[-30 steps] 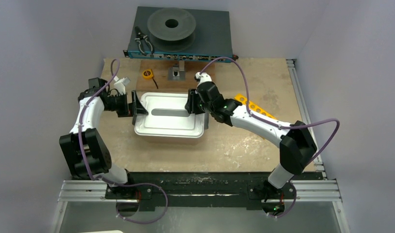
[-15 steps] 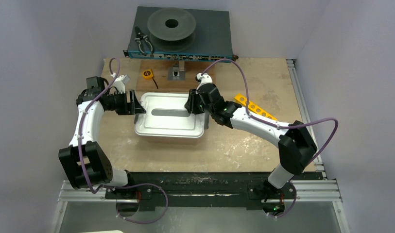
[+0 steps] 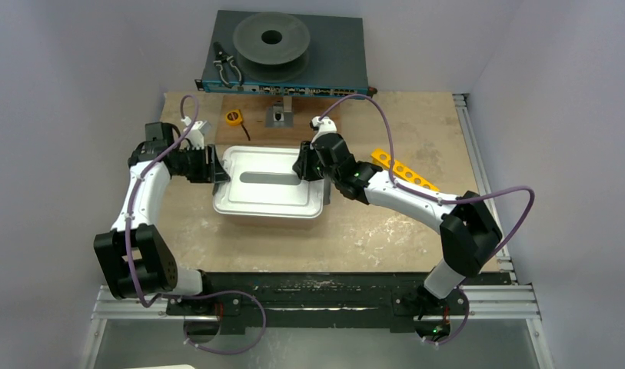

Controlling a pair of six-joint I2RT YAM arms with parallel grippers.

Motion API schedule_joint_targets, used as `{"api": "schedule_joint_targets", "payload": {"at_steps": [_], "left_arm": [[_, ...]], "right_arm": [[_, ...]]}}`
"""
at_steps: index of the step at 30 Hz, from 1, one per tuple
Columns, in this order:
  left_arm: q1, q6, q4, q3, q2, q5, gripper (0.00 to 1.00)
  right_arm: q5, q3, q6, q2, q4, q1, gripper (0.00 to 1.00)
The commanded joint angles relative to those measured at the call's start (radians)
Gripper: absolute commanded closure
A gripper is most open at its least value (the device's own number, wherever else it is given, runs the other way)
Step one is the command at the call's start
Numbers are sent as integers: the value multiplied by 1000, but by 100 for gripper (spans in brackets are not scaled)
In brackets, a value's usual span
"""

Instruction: Organize the chemistry lab equipment

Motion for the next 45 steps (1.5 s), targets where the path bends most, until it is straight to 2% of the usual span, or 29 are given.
{"api": "schedule_joint_targets", "payload": {"at_steps": [1,9,13,17,18,19,21,23,27,31,35,38,45], "left_arm": [[-38,3,30,-13,-15,1,57],[-81,16,53,-45,-56,-93,66],[-105,30,56,-57,-72,-159,79],[-110,32,52,-57,-82,-168,79],[-110,29,50,-54,-84,-174,75],[-110,26,47,-51,-85,-181,66],[-110,23,39,-43,-91,-192,57],[-110,20,28,-36,-96,-196,54],[-110,17,17,-33,-105,-194,52],[-110,26,18,-38,-113,-190,52],[-110,33,7,-29,-114,-191,52],[-109,33,1,-24,-114,-193,52],[-110,46,-10,-26,-120,-201,51]], "right_arm": [[6,-35,-7,11,-96,-4,77],[-7,-16,-6,16,-103,-3,77],[-4,-13,-8,9,-106,-3,77],[1,-4,-9,4,-119,-3,76],[2,6,-9,-2,-133,-3,74],[-1,21,-5,-15,-152,-3,70],[5,49,9,-60,-193,-6,54],[26,65,12,-123,-231,-14,39],[48,53,26,-247,-316,-45,20],[25,-69,72,-377,-320,-86,2],[-132,-296,155,-489,-192,-172,1],[-212,-422,196,-549,-44,-192,1],[-359,-520,269,-522,201,-215,1]]}}
